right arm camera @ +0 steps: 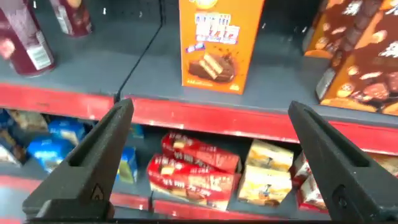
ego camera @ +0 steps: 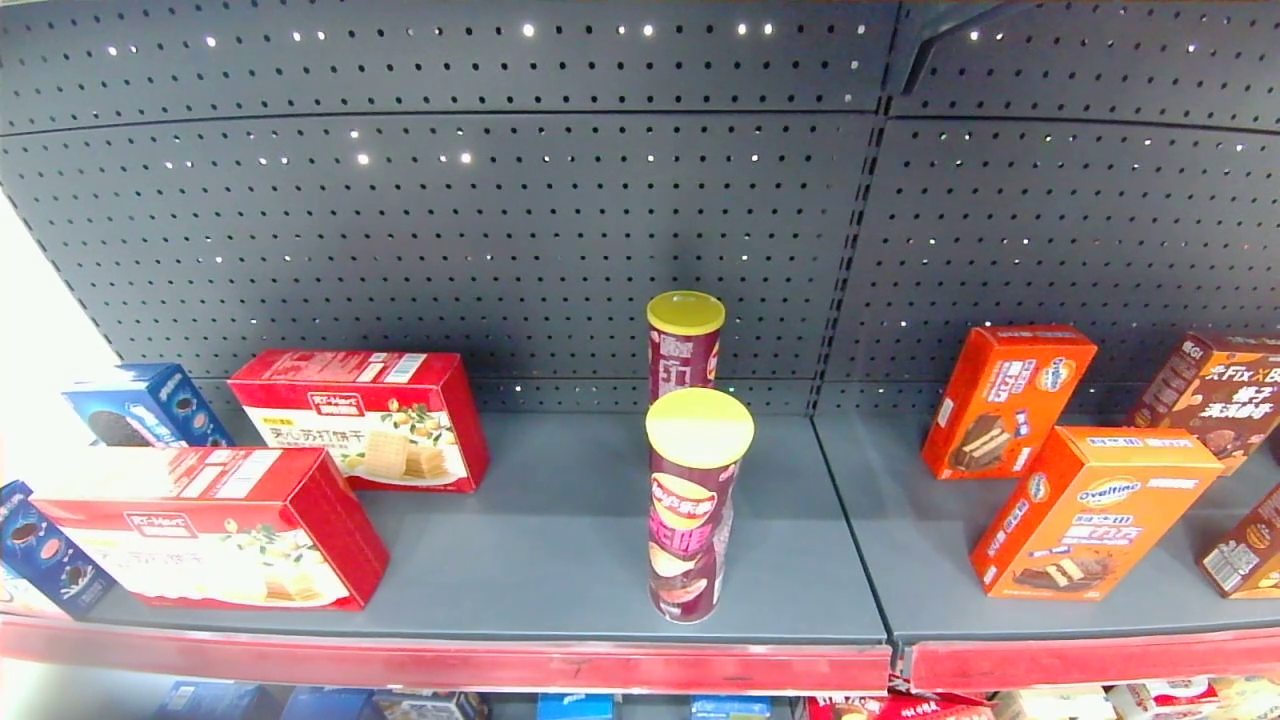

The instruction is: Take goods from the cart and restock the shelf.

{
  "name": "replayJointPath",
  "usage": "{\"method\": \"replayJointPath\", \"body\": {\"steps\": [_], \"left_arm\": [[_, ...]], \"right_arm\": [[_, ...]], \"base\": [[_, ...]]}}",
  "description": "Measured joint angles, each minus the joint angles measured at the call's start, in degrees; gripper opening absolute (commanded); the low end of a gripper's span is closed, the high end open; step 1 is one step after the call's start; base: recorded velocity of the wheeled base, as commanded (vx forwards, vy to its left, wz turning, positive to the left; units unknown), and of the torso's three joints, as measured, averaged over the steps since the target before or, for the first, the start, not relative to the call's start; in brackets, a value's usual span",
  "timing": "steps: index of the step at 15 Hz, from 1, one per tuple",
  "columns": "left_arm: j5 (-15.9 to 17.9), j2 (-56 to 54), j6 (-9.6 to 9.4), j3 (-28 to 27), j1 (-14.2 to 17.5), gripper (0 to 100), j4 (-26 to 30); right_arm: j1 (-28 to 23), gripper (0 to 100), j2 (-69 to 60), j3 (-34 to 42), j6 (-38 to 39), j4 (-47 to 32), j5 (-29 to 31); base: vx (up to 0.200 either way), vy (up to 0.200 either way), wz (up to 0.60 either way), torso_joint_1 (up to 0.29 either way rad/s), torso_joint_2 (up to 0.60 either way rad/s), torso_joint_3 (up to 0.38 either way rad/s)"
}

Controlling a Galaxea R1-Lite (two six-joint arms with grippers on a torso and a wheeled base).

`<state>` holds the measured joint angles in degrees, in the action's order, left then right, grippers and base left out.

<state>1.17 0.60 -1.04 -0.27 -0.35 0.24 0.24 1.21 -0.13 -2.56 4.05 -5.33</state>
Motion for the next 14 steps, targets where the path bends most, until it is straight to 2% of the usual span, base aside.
{"method": "replayJointPath", "body": {"steps": [2,5,6,8,10,11,12,14], "left_arm": [[0.05,0.0,0.0,0.0,0.0,100,-0.04],[0.05,0.02,-0.02,0.0,0.0,100,-0.06],[0.05,0.02,-0.02,0.0,0.0,100,-0.06],[0.06,0.02,0.0,0.0,0.0,100,-0.06],[0.05,0.02,-0.02,0.0,0.0,100,-0.06],[0.06,0.02,-0.02,0.0,0.0,100,-0.06],[0.06,0.02,-0.02,0.0,0.0,100,-0.06],[0.05,0.02,-0.02,0.0,0.0,100,-0.06]], "right_arm": [[-0.06,100,-0.68,0.09,0.89,-0.06,3.66],[-0.15,100,-1.02,0.13,8.35,-0.28,7.02],[-0.15,100,-1.07,0.13,6.23,-0.3,5.19],[-0.17,100,-1.13,0.13,1.04,-0.24,-3.04],[-0.13,100,-1.13,0.13,-0.22,-0.35,-5.64],[-0.13,100,-1.16,0.13,-0.11,-0.35,-4.61],[-0.15,100,-1.16,0.13,-0.01,-0.38,-0.24],[-0.15,100,-1.18,0.13,0.67,-0.39,13.73]], "base": [[0.0,0.0,0.0,0.0,0.0,0.0],[0.0,0.0,0.0,0.0,0.0,0.0],[0.0,0.0,0.0,0.0,0.0,0.0],[0.0,0.0,0.0,0.0,0.0,0.0],[0.0,0.0,0.0,0.0,0.0,0.0],[0.0,0.0,0.0,0.0,0.0,0.0],[0.0,0.0,0.0,0.0,0.0,0.0],[0.0,0.0,0.0,0.0,0.0,0.0]]}}
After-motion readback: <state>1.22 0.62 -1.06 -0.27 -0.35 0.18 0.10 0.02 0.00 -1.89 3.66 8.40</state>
